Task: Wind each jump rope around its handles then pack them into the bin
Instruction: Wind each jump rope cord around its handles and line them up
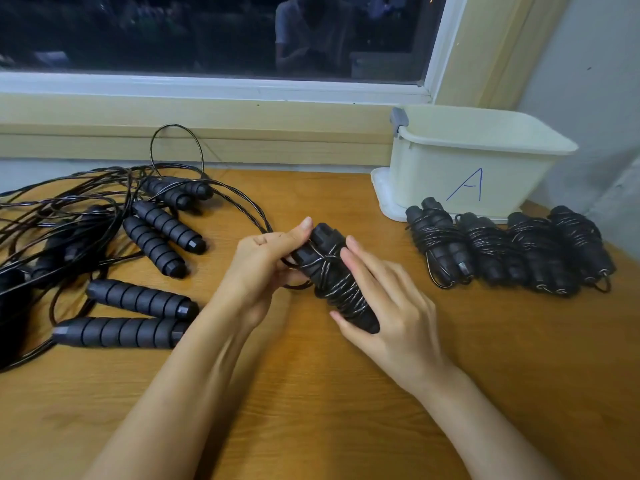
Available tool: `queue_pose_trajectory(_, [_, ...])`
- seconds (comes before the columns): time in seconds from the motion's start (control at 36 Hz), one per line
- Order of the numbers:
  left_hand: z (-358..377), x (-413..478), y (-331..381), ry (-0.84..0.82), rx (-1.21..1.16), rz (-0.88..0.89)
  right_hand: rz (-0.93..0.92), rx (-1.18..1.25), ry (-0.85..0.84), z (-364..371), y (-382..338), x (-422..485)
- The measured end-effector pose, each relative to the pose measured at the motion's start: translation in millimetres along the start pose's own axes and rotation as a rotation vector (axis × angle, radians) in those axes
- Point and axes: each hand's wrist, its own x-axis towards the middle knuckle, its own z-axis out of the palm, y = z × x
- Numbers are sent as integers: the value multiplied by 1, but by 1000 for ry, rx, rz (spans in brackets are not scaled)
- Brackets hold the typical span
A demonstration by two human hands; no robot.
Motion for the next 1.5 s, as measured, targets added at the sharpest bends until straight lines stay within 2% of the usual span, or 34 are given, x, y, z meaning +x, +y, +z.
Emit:
queue_pose_trajectory(0.11, [-1, 0, 3, -62, -75, -122, -21, -8, 40, 1, -3, 0])
queue_pose_trajectory(0.28, [7, 0, 0, -63, -359, -329, 45, 16, 83, 1, -10, 0])
queue_pose_trajectory(0.39, [18, -2, -10, -35, -509, -329, 100, 26, 118, 1, -11, 1])
queue_pose_trajectory(0.64, [46, -17, -23, 130, -380, 82, 335, 306, 73, 4, -7, 2])
queue_pose_trajectory(0.78, [46, -14, -30, 190, -106, 336, 426, 428, 94, 2, -4, 3])
queue_pose_trajectory(0.97, [38, -12, -34, 238, 476, 778, 471, 530, 97, 2, -2, 2])
queue_pose_trajectory(1.11, [31, -4, -37, 191, 720, 1017, 494, 512, 117, 4, 0, 1])
queue_pose_trajectory(1.17, [31, -5, -36, 166, 674, 915, 453, 367, 123, 2, 3, 3])
queue_pose_trajectory(1.19, [33, -6, -35, 143, 558, 756, 419, 277, 124, 1, 6, 4])
queue_pose_trajectory(1.28, [39, -8, -22, 81, -79, 120, 291, 42, 100, -1, 9, 4])
queue_pose_trajectory(1.31, [35, -6, -19, 93, -158, -12, 250, -19, 85, 0, 8, 3])
queue_pose_trajectory(1.36, [25, -2, -16, 144, -4, -62, 184, -112, 46, 1, 5, 1])
queue_pose_trajectory(1.42, [14, 2, -17, 197, 256, 68, 148, -160, 18, 2, 3, -1])
queue_pose_trajectory(1.44, [9, 2, -16, 170, 308, 132, 140, -175, 5, 2, 3, -1])
queue_pose_trajectory(1.5, [3, 4, -15, 6, 303, 179, 137, -186, -19, 2, 1, -1])
